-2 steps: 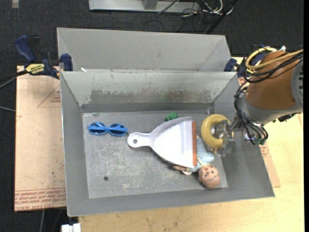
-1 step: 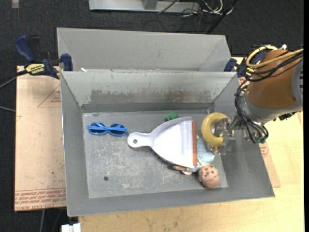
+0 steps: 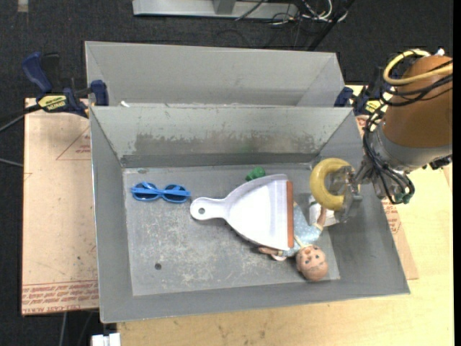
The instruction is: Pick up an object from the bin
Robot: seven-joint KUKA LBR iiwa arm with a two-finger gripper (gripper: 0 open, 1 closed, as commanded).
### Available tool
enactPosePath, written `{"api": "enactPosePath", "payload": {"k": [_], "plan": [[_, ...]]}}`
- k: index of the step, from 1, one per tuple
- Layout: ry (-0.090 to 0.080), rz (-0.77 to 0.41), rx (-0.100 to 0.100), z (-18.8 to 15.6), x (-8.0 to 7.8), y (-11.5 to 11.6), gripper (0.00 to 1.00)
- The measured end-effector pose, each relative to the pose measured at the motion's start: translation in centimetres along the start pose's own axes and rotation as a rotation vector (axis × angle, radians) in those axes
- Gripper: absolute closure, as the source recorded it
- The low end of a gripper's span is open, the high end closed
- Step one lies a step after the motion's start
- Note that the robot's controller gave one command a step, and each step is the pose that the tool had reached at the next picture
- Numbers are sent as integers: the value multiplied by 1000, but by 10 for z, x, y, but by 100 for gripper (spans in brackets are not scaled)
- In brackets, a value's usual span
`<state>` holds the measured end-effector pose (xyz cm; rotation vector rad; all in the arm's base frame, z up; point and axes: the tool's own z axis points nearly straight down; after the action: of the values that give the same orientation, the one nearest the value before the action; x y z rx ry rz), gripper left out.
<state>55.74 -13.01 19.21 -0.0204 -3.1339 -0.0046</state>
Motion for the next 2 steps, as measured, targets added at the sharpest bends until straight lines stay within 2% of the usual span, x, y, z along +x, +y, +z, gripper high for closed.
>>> {"api": "enactPosePath", "payload": {"k": [1,2], "plan": [[-6,28,1,-63,0,-2,0],[-4,-7,1,-124,-5,9,0]]}}
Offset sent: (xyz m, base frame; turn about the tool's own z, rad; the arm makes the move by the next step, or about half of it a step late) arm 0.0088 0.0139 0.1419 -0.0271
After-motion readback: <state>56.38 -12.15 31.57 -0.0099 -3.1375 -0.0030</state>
